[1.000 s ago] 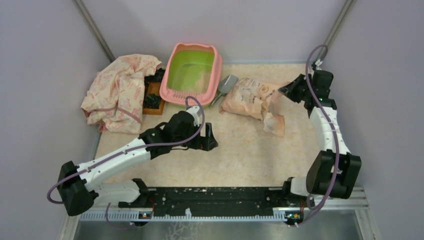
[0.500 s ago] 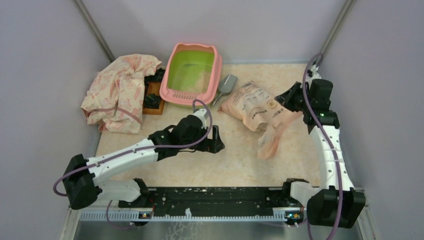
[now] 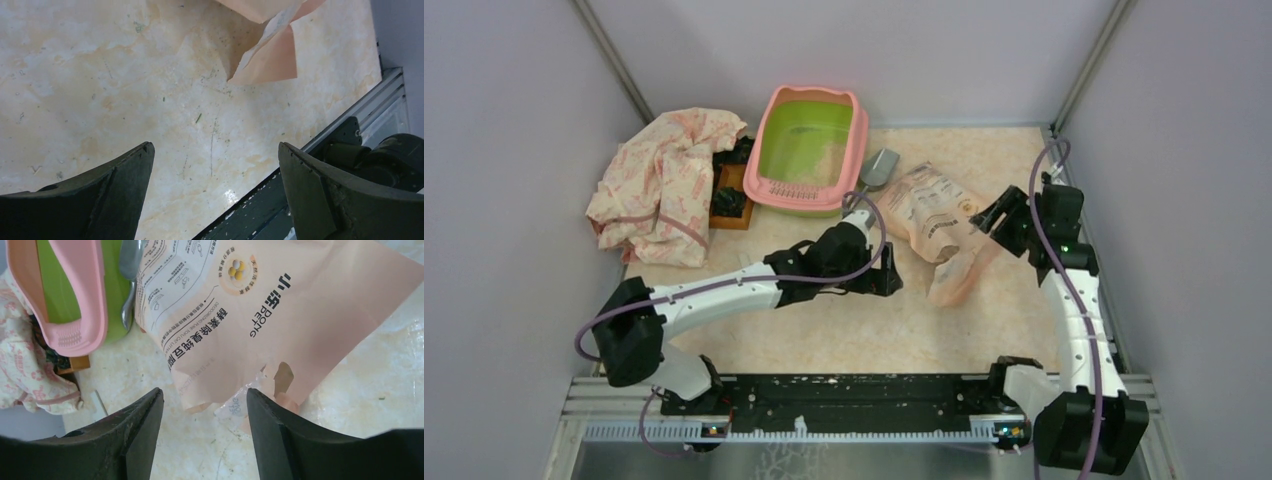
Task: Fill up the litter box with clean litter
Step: Adjust the cat litter bag at the center of the board.
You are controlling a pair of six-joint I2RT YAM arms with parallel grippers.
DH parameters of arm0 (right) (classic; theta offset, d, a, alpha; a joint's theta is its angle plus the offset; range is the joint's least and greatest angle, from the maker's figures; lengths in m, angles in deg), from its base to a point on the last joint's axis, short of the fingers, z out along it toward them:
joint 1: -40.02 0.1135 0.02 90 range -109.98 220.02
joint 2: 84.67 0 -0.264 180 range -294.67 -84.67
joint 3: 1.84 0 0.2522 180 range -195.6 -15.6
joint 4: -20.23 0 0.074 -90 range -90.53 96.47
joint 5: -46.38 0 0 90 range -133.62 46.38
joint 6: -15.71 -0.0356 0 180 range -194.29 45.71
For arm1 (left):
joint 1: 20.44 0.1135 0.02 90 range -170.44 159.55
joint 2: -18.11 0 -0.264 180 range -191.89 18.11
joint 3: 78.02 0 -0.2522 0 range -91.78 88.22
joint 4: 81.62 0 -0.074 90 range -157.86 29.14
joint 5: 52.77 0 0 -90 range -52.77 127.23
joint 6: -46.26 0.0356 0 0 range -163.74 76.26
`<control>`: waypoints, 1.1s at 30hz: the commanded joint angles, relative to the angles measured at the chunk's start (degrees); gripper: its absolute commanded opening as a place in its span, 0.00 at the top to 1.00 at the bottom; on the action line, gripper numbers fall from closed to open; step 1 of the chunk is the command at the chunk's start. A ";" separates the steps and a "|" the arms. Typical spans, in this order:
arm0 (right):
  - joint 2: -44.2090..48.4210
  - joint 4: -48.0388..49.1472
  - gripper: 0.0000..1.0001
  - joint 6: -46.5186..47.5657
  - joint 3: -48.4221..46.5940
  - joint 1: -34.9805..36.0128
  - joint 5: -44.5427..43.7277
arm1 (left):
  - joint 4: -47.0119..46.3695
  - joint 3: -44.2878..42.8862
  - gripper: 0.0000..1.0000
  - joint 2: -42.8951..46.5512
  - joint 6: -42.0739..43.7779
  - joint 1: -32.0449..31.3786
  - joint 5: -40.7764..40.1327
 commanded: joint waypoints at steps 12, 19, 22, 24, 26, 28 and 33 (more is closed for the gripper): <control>0.97 -3.90 0.35 -7.47 5.48 -2.47 -7.67 | -6.98 -14.12 0.01 -14.00 -17.06 0.09 1.92; -1.17 3.12 0.34 -8.51 10.06 -5.46 -8.69 | -8.46 -14.43 0.01 -16.62 -20.97 0.55 -1.51; -2.66 8.88 0.34 -9.59 11.91 -6.20 -7.93 | -10.13 -14.24 0.01 -17.86 -22.52 0.94 -2.30; -3.37 13.75 0.34 -10.39 13.18 -6.73 -6.53 | -11.00 -14.61 0.01 -18.91 -23.11 1.10 -3.06; -4.10 18.50 0.33 -11.63 14.42 -7.06 -5.19 | -12.81 -15.07 0.01 -20.03 -23.87 1.15 -3.99; -5.78 21.71 0.33 -12.57 14.83 -7.18 -4.66 | -14.04 -15.25 0.01 -21.47 -24.78 1.35 -4.78; -9.20 29.35 0.33 -13.64 15.48 -7.64 -2.67 | -15.57 -15.39 0.01 -23.58 -27.00 1.76 -6.76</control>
